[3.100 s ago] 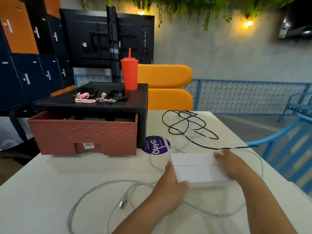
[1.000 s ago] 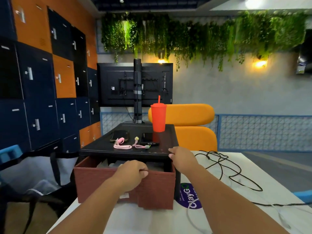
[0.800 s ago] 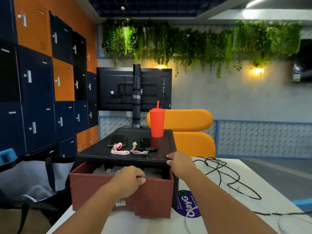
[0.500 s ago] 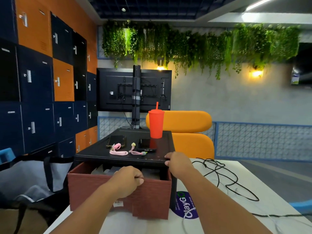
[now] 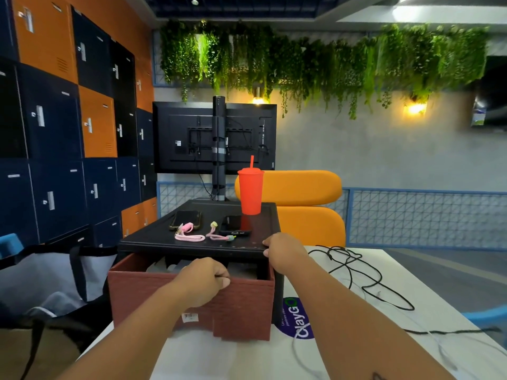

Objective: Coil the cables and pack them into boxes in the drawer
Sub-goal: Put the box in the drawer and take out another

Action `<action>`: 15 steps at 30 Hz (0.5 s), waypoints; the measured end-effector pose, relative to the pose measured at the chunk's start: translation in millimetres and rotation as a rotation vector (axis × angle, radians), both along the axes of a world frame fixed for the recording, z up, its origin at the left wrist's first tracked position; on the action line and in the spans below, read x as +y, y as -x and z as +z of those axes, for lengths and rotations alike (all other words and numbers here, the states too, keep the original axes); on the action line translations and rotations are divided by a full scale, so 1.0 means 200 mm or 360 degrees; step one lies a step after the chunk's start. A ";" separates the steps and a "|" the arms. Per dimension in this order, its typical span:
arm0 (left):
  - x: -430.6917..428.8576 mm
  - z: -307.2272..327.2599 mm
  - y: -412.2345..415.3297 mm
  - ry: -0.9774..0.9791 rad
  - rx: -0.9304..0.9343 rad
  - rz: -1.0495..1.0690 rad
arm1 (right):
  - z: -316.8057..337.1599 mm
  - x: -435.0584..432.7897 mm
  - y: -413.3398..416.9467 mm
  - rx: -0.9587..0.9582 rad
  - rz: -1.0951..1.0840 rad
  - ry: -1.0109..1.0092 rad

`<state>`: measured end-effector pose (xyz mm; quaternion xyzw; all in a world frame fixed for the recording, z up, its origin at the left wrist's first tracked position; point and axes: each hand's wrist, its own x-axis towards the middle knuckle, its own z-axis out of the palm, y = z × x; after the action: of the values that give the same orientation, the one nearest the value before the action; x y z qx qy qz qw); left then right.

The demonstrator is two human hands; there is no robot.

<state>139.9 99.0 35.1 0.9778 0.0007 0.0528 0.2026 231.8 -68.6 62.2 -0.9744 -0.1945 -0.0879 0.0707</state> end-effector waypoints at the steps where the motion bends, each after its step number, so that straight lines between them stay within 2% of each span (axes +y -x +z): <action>1: 0.00 0.00 0.00 -0.0005 -0.0002 0.0000 | 0.00 0.00 0.00 0.0004 -0.0009 -0.0007; 15: 0.02 0.04 0.27 -0.0069 0.0075 -0.0245 | 0.01 -0.01 0.02 -0.0027 -0.0020 -0.0023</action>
<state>85.9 102.6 43.4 0.9801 -0.0709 0.0142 0.1847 227.0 -70.3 64.2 -0.9743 -0.1884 -0.0980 0.0756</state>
